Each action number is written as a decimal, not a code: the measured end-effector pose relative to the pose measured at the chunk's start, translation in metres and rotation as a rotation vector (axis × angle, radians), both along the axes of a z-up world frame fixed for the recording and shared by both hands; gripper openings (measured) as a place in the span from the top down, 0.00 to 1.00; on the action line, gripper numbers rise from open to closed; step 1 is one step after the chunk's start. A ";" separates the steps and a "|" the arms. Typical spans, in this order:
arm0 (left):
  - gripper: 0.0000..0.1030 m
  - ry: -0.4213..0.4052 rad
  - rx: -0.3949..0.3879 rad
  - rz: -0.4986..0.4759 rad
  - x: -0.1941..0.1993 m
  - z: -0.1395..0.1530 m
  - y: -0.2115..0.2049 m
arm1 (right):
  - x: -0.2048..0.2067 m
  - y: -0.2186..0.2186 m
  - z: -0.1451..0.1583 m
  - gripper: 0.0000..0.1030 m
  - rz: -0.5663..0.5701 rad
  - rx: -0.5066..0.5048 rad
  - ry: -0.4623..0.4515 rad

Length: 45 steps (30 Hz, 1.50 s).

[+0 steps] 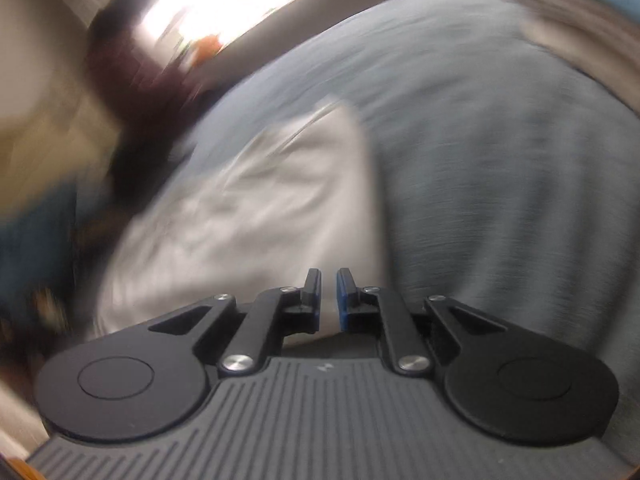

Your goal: Fold clothes

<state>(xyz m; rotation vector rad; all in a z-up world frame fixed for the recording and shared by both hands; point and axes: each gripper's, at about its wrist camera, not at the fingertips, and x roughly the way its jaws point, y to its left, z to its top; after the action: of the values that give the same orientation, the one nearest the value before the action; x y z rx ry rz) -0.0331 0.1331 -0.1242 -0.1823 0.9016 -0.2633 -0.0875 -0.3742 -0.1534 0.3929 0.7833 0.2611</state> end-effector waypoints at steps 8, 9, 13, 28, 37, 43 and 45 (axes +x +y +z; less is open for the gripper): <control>0.57 0.007 0.021 0.032 -0.005 -0.001 0.008 | 0.009 -0.006 0.003 0.92 -0.011 -0.132 0.074; 0.57 -0.008 0.028 0.030 -0.006 0.003 0.009 | 0.008 -0.006 0.008 0.91 -0.019 -0.136 0.061; 0.56 -0.056 0.024 -0.006 0.004 0.013 -0.002 | 0.019 0.008 0.029 0.91 0.015 -0.096 -0.015; 0.63 -0.070 -0.035 0.036 0.048 -0.023 -0.024 | 0.104 0.066 -0.008 0.93 0.101 0.105 0.011; 0.59 -0.045 -0.025 0.208 0.053 -0.026 0.045 | 0.104 0.055 -0.019 0.93 0.053 0.134 0.031; 0.59 -0.153 -0.046 0.208 0.053 0.000 0.043 | 0.104 0.056 -0.018 0.93 0.049 0.125 0.037; 0.59 -0.191 -0.075 0.166 0.057 0.010 0.033 | 0.105 0.057 -0.017 0.93 0.045 0.121 0.040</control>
<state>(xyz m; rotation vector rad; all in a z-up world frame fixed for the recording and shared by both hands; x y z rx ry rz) 0.0235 0.1658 -0.1140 -0.2953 0.6830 -0.1576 0.0172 -0.3172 -0.1707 0.4964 0.8182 0.3452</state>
